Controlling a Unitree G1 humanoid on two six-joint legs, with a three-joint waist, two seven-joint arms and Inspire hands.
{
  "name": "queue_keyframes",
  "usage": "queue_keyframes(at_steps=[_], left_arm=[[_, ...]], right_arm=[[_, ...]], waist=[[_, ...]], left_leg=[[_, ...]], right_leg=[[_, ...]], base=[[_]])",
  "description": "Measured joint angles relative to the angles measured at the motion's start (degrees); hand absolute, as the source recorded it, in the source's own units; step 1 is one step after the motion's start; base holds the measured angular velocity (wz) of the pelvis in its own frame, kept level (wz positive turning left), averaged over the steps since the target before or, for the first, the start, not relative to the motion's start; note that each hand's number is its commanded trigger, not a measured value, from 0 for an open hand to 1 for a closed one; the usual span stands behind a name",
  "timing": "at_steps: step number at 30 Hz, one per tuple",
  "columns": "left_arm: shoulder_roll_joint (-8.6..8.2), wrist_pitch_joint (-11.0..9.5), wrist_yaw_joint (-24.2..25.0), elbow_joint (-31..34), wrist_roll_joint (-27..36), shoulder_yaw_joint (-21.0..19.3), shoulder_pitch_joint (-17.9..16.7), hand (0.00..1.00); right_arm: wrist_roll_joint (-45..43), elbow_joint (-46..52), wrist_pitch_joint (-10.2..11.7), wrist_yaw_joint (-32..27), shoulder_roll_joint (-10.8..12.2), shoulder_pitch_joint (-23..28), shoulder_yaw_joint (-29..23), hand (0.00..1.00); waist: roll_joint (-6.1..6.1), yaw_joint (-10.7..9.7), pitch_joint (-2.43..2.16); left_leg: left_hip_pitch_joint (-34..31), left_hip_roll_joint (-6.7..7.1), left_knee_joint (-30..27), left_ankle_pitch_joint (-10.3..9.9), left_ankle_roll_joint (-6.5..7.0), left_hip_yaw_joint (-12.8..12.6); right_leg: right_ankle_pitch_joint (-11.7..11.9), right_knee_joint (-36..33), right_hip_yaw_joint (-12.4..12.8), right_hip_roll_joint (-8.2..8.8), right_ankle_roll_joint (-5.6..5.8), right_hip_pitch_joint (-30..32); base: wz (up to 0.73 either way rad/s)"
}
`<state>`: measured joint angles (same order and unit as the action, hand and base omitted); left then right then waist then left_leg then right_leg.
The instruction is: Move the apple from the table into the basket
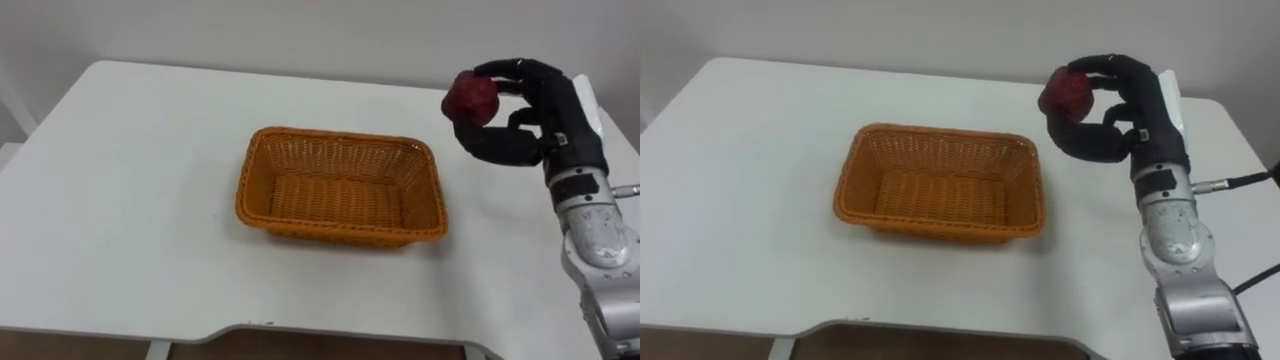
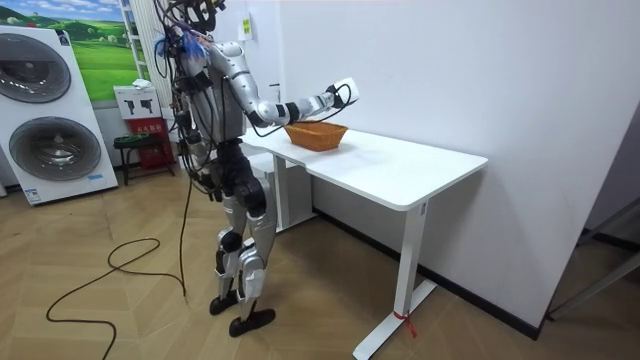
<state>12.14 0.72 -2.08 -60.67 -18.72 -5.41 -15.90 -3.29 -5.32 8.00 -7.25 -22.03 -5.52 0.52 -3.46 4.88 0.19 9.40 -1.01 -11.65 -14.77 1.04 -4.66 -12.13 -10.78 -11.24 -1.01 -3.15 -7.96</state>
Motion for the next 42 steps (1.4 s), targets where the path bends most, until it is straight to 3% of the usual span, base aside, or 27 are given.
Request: queue_keyframes(at_steps=[7,16,18,19,30,35,42], left_arm=[[0.04,0.01,0.51,0.02,0.34,1.02,-0.11,0.00],[0.18,0.00,0.58,0.09,0.50,3.67,0.95,0.00],[0.15,0.00,0.72,0.07,0.53,3.93,1.00,0.00],[0.16,-0.01,1.09,0.04,0.53,3.89,1.12,0.00],[0.17,-0.64,1.51,-0.02,0.67,3.95,1.44,0.00],[0.17,-1.10,0.97,-0.10,1.18,4.79,1.52,0.00],[0.18,-1.17,-0.14,-0.68,1.19,4.86,1.57,0.00]], right_arm=[[-1.91,6.32,-0.05,4.72,-0.05,-0.02,4.23,1.00],[-2.02,8.22,-1.78,10.93,-0.03,-0.02,8.87,1.00],[-2.14,8.22,-1.80,11.92,-0.03,-0.02,9.57,0.10],[-2.73,8.24,-1.81,12.85,-0.02,-0.01,9.69,0.00],[-8.31,9.64,-1.81,16.87,0.28,0.00,11.16,0.00],[-8.20,9.94,-1.79,16.85,2.34,1.21,11.24,0.00],[-7.73,9.95,-1.77,16.85,2.49,1.61,11.20,0.00]], waist=[[0.14,0.19,-0.12],[0.18,0.29,-0.15],[0.10,0.29,-0.19],[0.05,0.37,-0.22],[-0.22,0.21,-0.35],[-0.18,0.07,-0.29],[-0.19,-0.21,-0.16]], left_leg=[[-0.04,-0.05,0.16,0.00,0.00,0.06],[-0.16,-0.05,0.36,0.00,0.00,0.06],[-0.15,-0.05,0.36,0.00,0.00,0.04],[-0.14,-0.06,0.36,0.00,0.00,0.00],[-0.07,-0.11,0.36,0.00,0.00,-0.73],[-0.07,-0.11,0.35,0.00,0.00,-0.75],[-0.16,-0.11,0.34,0.00,0.00,-0.72]], right_leg=[[0.00,-0.06,0.01,-0.05,0.00,-0.28],[0.01,0.08,-0.07,-0.06,0.01,-0.10],[0.01,0.06,-0.05,-0.06,0.01,-0.11],[0.01,0.05,-0.05,-0.06,0.01,-0.12],[0.05,0.02,0.05,-0.06,0.01,-0.27],[0.22,0.09,0.04,-0.06,0.08,-0.34],[0.24,0.12,0.04,-0.05,0.09,-0.31]], base=[[0.00],[0.00],[0.00],[0.00],[-0.01],[0.00],[0.00]])
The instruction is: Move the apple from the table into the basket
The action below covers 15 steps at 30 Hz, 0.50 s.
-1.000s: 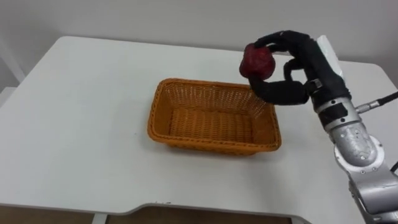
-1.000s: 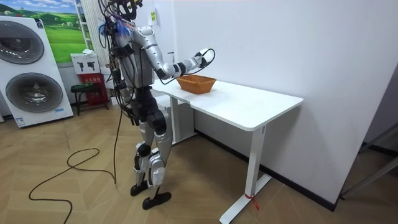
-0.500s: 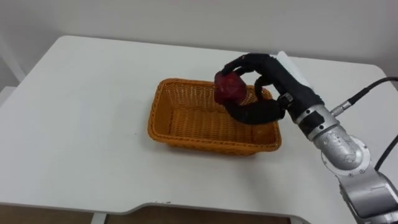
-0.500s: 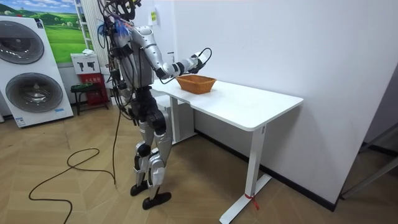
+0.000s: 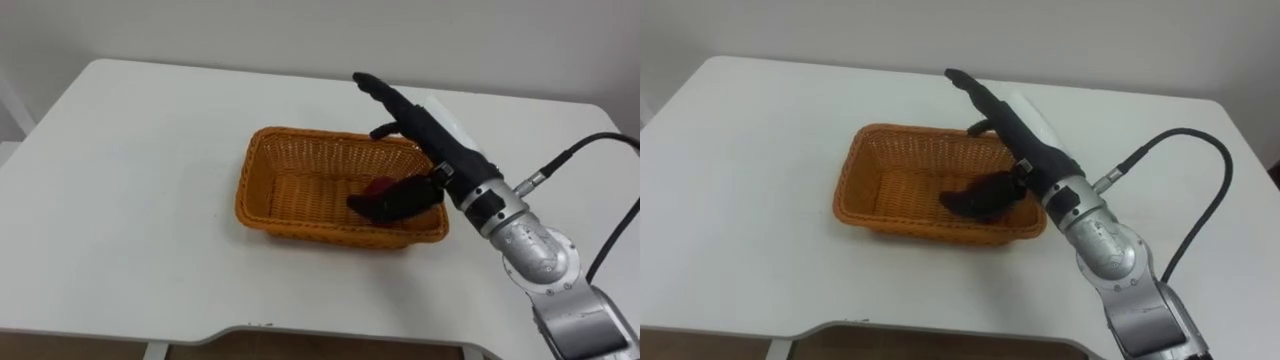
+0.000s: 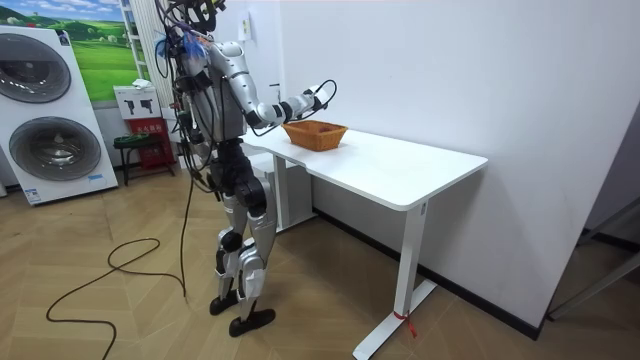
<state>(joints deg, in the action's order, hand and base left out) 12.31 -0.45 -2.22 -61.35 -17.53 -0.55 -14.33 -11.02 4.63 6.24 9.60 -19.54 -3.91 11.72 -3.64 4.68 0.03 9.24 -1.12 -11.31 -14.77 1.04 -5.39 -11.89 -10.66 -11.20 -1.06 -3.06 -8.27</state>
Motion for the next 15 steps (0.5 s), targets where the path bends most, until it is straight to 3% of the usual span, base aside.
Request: queue_keyframes(at_steps=[9,15], left_arm=[[-0.05,-0.86,-0.64,-2.47,1.12,0.13,0.88,0.00],[-0.20,-1.15,-1.12,-3.33,1.10,-1.11,0.73,0.00]], right_arm=[[2.16,1.13,0.28,-0.95,-0.01,0.45,-0.23,0.00],[2.06,1.40,2.57,-5.27,-0.02,0.52,-6.01,0.00]], waist=[[-0.10,-0.07,0.03],[0.07,-0.33,0.13]], left_leg=[[0.02,0.00,-0.09,0.00,0.00,0.09],[0.00,0.05,-0.14,0.00,0.00,0.52]], right_leg=[[0.00,0.02,-0.01,0.00,0.00,-0.03],[0.00,0.00,-0.09,0.04,0.00,0.08]], base=[[0.00],[0.00]])
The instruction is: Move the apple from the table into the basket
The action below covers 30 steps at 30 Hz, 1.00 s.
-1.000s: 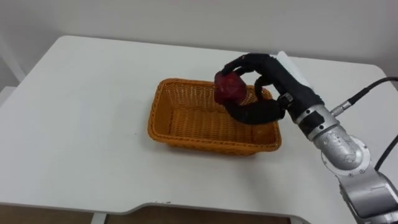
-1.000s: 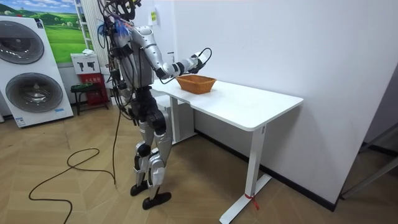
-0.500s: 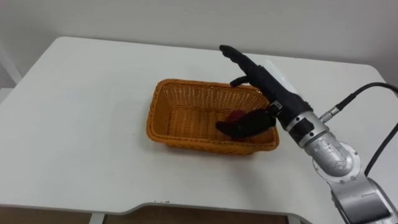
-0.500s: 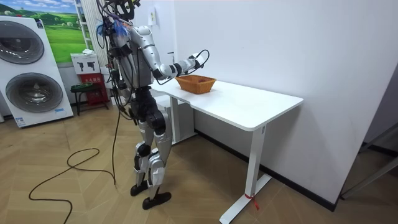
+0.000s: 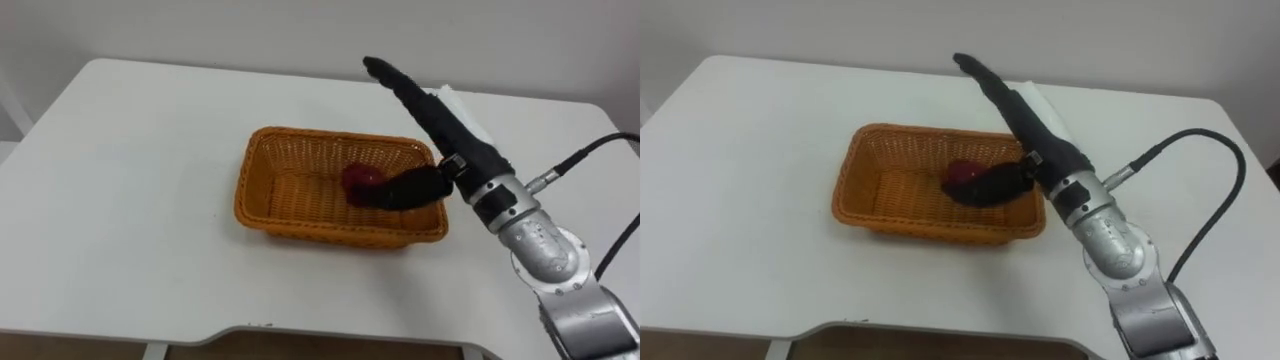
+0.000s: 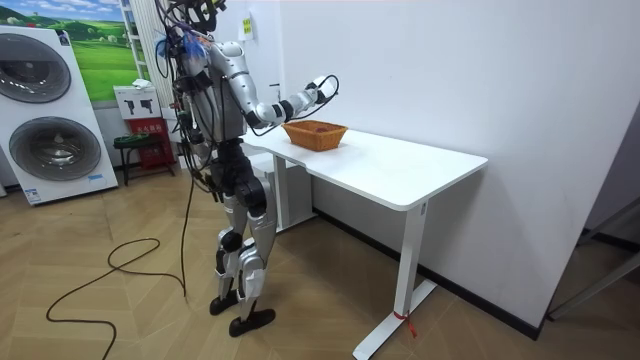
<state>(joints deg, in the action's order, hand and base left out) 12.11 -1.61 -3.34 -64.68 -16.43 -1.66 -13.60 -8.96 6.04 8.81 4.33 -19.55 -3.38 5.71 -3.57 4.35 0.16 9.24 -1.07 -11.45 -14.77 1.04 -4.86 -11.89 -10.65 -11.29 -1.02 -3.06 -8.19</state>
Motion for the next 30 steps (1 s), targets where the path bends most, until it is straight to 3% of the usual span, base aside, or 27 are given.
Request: queue_keyframes(at_steps=[6,8,12,17,20,23,27,30], left_arm=[[-0.29,-0.05,-1.14,-0.04,0.01,-1.82,-3.04,0.00],[-0.31,-0.07,-1.50,-0.23,0.04,-2.76,-4.40,0.00],[-0.83,-0.03,-2.73,-0.06,-0.02,-5.37,-5.36,0.00],[-0.99,0.06,-4.05,1.24,0.01,-8.85,-6.16,0.00],[-1.40,0.97,-5.13,2.80,0.08,-9.46,-6.63,0.00],[-1.43,1.53,-6.14,4.00,0.05,-9.43,-7.06,0.00],[-1.65,2.64,-6.17,4.28,0.05,-9.50,-5.95,0.00],[-2.00,3.26,-6.16,4.74,0.05,-9.34,-5.97,0.00]], right_arm=[[1.48,0.21,0.73,-9.95,0.02,0.48,-10.99,0.00],[3.23,0.21,1.99,-15.78,-0.10,1.13,-15.69,0.00],[5.74,-0.39,2.32,-24.24,-0.22,3.02,-22.75,0.00],[13.46,-10.46,2.73,-37.54,-0.58,5.84,-30.40,0.00],[18.72,-16.22,1.56,-43.72,-0.54,8.38,-32.28,0.00],[22.98,-24.59,1.53,-48.13,-0.34,10.84,-32.30,0.00],[29.48,-37.42,0.19,-49.98,0.15,12.00,-32.23,0.00],[31.63,-47.10,-1.29,-49.79,1.85,13.21,-31.63,0.00]], waist=[[-0.05,-2.33,-0.23],[0.01,-3.39,-0.28],[0.05,-4.84,-0.37],[-0.52,-6.25,-0.48],[-0.43,-6.17,-0.52],[-0.66,-7.34,-0.44],[-0.17,-7.30,-0.52],[0.35,-7.37,-0.49]], left_leg=[[0.06,0.01,0.01,0.00,0.00,0.00],[0.13,-0.01,-0.02,0.00,0.00,-0.47],[0.19,-0.04,0.01,0.00,0.00,-0.85],[0.40,-0.04,0.05,0.00,0.00,-1.75],[0.32,-0.12,0.03,0.00,0.00,-2.98],[0.32,-0.08,0.06,0.00,0.00,-2.98],[0.34,-0.06,0.17,0.00,0.01,-3.12],[0.17,-0.08,0.24,0.00,0.01,-3.21]], right_leg=[[0.00,0.02,0.09,-0.02,0.00,0.33],[0.00,-0.02,0.27,-0.04,0.00,0.42],[0.00,-0.01,0.66,-0.11,0.00,0.55],[-0.02,0.01,1.57,-0.15,0.01,0.43],[-0.01,-0.14,2.68,-0.21,0.05,1.40],[0.01,-0.13,2.69,-0.19,0.08,1.24],[0.01,-0.06,3.19,-0.26,0.09,1.28],[0.00,0.02,3.21,-0.29,0.10,1.47]], base=[[0.00],[-0.05],[-0.06],[-0.08],[-0.19],[-0.03],[-0.05],[0.00]])
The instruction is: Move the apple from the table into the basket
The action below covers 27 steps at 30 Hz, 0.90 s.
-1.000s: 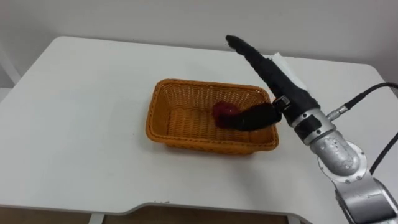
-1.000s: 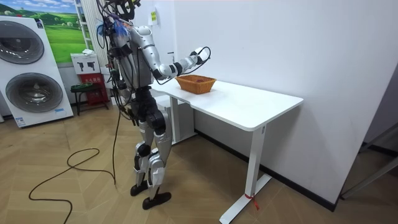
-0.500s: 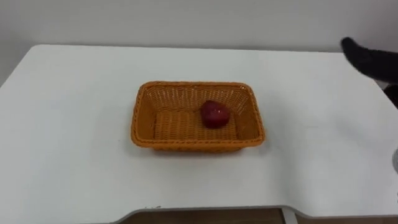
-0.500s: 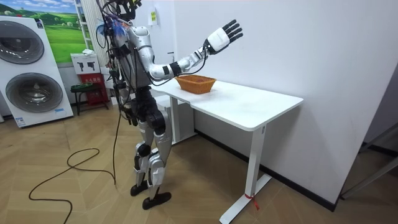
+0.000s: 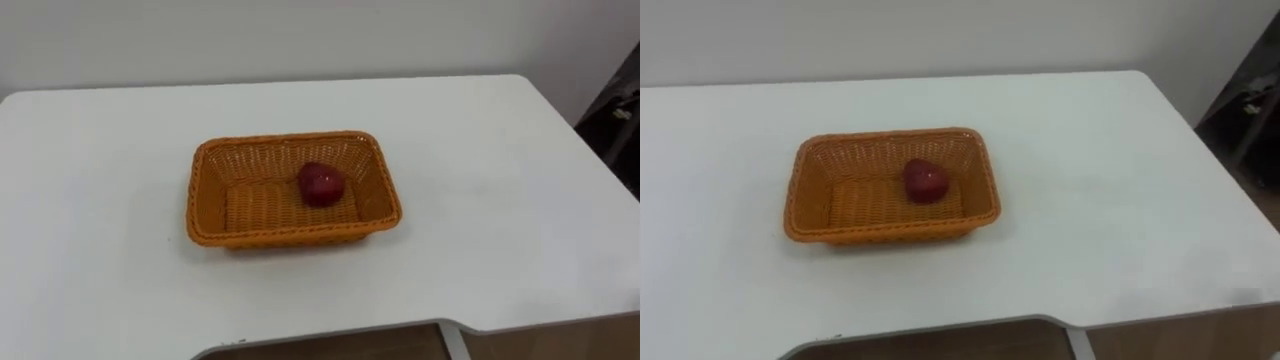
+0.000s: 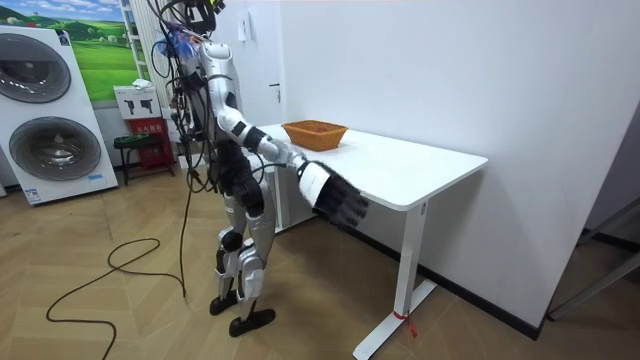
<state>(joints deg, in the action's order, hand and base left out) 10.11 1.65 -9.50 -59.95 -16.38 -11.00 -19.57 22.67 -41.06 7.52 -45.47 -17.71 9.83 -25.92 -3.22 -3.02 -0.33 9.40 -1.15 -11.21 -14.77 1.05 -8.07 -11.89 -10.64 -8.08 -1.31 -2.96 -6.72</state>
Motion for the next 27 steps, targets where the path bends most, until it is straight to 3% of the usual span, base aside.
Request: queue_keyframes(at_steps=[8,12,20,27], left_arm=[[-0.74,0.84,-0.05,1.43,-0.17,0.00,-0.32,0.00],[-0.77,0.91,0.17,1.37,-0.07,0.00,0.16,0.00],[-2.01,2.13,1.34,1.11,-0.49,-1.07,-0.01,0.00],[-2.21,2.92,3.74,-2.99,-0.71,1.91,1.85,0.00]], right_arm=[[6.48,-20.28,-1.70,2.38,6.00,1.57,2.18,0.00],[8.80,-24.58,-3.94,7.54,6.80,1.76,3.71,0.00],[7.88,-29.82,-7.93,28.81,7.05,2.50,16.74,0.00],[1.27,-30.24,-8.55,41.95,7.65,0.01,24.80,0.00]], waist=[[1.21,0.04,-0.09],[1.34,0.05,-0.07],[1.37,1.84,0.06],[1.73,2.22,0.28]], left_leg=[[-0.14,0.02,0.08,0.00,0.00,0.21],[0.19,0.06,0.25,0.00,0.00,0.05],[0.27,0.08,0.28,0.00,0.01,0.28],[0.10,0.10,-0.16,-0.01,0.00,0.74]], right_leg=[[-0.02,-0.02,0.17,-0.03,0.01,0.34],[-0.05,-0.18,0.34,0.02,0.05,0.40],[-0.02,0.02,0.10,0.07,0.11,0.21],[0.02,0.74,-0.46,0.11,0.14,-0.42]], base=[[0.00],[-0.03],[0.01],[0.04]])
